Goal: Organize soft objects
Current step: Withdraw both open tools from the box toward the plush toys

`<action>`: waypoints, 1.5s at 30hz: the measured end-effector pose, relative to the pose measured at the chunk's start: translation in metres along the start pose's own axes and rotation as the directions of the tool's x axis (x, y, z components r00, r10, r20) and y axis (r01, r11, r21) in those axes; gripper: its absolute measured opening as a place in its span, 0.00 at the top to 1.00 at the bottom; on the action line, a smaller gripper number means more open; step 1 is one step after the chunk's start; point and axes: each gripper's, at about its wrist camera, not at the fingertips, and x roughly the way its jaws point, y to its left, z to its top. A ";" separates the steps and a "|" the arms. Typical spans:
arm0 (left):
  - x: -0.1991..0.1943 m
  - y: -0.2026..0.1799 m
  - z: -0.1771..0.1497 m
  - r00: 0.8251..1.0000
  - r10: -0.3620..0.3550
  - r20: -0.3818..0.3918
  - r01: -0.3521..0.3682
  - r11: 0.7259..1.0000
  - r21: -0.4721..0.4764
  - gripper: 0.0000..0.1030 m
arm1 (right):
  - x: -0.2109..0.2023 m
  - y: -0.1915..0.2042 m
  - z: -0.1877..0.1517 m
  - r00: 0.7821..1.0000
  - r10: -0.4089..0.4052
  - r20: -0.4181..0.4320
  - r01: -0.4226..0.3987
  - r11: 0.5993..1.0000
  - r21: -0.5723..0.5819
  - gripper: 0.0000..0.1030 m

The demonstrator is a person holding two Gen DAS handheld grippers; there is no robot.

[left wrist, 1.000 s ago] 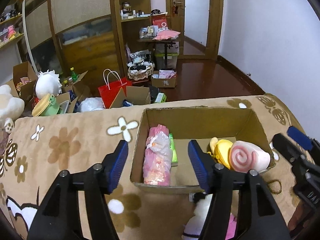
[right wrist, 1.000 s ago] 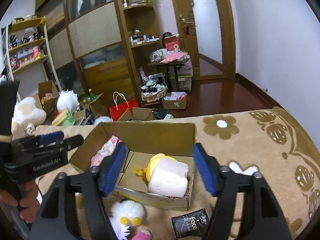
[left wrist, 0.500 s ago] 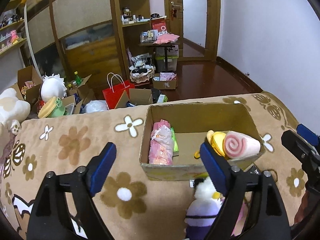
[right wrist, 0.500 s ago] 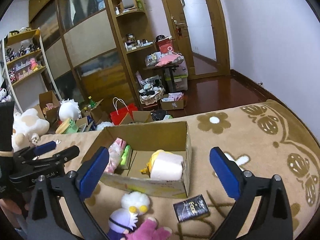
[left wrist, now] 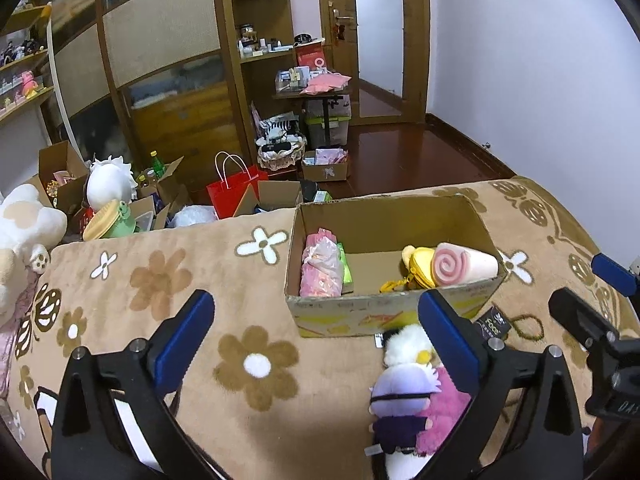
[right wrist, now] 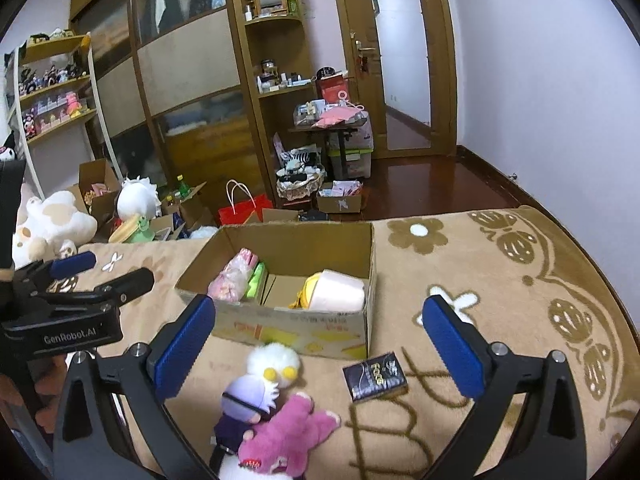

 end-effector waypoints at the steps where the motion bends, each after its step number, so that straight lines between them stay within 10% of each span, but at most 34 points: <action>1: -0.002 0.000 -0.001 1.000 -0.003 -0.007 0.003 1.000 0.007 0.02 | -0.002 0.001 -0.002 1.000 -0.002 -0.003 0.002 1.000 -0.001 0.00; 45: 0.066 -0.026 -0.039 0.939 -0.120 -0.321 0.134 0.991 0.022 0.02 | 0.048 -0.002 -0.074 0.955 -0.037 -0.294 0.053 0.997 0.048 0.00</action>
